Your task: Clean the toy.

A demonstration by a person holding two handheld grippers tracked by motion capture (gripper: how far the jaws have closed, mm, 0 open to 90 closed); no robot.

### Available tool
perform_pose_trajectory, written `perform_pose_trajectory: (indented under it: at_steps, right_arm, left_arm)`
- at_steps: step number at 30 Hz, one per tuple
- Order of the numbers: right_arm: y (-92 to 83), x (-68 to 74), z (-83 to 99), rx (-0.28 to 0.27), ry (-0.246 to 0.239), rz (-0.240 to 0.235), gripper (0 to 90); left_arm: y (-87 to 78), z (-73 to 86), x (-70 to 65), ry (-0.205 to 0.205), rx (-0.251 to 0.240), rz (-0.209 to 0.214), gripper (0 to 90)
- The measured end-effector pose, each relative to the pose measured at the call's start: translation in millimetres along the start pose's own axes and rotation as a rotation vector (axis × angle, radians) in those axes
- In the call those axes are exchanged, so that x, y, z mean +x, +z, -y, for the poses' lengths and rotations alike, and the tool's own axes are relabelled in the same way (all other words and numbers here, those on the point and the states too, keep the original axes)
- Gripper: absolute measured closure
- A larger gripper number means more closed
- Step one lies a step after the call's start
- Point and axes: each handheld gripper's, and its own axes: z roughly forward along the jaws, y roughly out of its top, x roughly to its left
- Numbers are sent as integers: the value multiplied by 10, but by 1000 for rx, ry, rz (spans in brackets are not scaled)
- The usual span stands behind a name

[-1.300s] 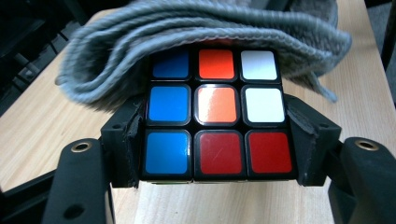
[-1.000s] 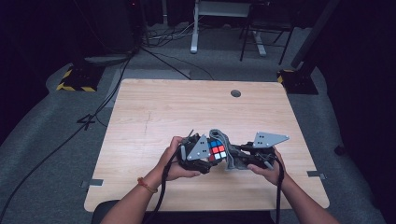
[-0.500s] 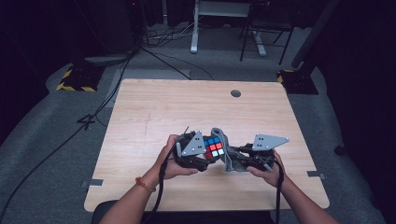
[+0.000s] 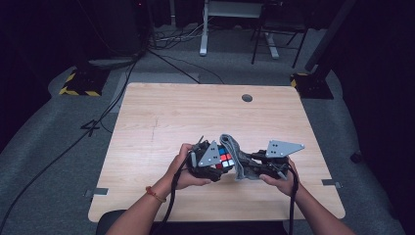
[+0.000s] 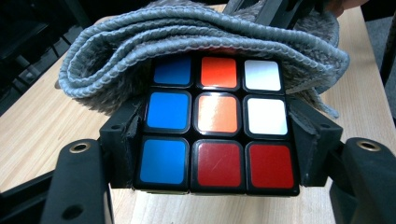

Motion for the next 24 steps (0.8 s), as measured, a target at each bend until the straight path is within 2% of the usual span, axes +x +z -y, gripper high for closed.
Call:
perform_pose_trajectory:
  at_steps: [5, 12, 15, 20, 22, 24]
  right_arm:
    - [2, -14, -5, 8, -10, 8, 781]
    - [121, -83, 97, 103, -3, 18, 779]
    - [122, -87, 105, 98, 5, 6, 779]
    - [69, -79, 77, 50, 22, -25, 780]
    - [59, -66, 69, 43, 21, -32, 782]
    - [32, -42, 43, 26, 6, -21, 784]
  left_arm:
    - [-52, -46, 6, 11, -15, -4, 330]
    - [-101, -95, -36, 52, -29, -15, 331]
    - [-101, -74, -9, 31, -33, 1, 331]
    - [-68, -42, 0, 15, -29, 32, 330]
    - [-63, -42, 0, 21, -27, 27, 328]
    - [-51, -51, -27, 38, -15, 4, 327]
